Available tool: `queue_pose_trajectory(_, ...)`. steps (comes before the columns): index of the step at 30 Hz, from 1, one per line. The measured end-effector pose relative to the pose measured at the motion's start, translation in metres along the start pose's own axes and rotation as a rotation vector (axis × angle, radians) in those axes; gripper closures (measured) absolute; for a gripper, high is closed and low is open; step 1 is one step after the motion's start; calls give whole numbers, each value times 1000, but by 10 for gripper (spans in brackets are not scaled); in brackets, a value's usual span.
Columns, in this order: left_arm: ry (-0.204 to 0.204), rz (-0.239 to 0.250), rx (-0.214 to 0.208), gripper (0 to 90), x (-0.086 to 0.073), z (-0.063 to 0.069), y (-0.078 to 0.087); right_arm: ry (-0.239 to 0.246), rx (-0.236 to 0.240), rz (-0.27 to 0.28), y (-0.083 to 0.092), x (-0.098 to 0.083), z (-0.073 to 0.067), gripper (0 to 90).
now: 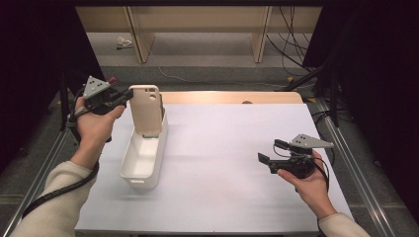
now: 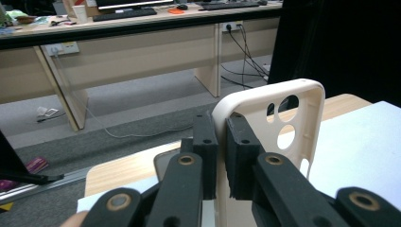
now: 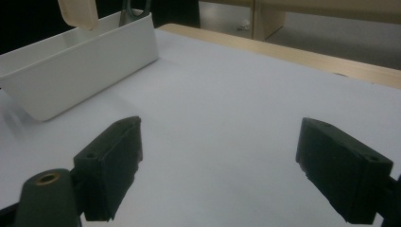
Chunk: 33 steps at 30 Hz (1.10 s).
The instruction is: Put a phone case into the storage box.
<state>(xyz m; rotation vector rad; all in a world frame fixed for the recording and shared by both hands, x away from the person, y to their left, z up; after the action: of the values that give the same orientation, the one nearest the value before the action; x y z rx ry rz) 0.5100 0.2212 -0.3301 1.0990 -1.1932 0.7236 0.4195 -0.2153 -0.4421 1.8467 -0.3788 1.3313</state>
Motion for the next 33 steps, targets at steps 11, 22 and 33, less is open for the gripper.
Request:
queue_pose_trajectory(11,-15,0,26,839,-3,-11,-12,-2,1,0,0,0,1,162)
queue_pose_trajectory(22,-48,-18,53,839,-6,-12,-31,-5,1,0,0,0,1,162)
queue_pose_trajectory(33,-44,-45,72,838,-14,-16,-48,-3,2,0,-1,0,1,162)
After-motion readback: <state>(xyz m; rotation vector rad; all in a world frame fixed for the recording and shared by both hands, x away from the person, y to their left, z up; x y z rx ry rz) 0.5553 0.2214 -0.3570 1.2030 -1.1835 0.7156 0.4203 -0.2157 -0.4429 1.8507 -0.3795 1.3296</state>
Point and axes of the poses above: each handheld gripper's, and its own axes: y roughly backward along the jaws, x roughly out of its top, z roughly to its right, the point moved 8 cm from there along -y, roughly forward along the jaws
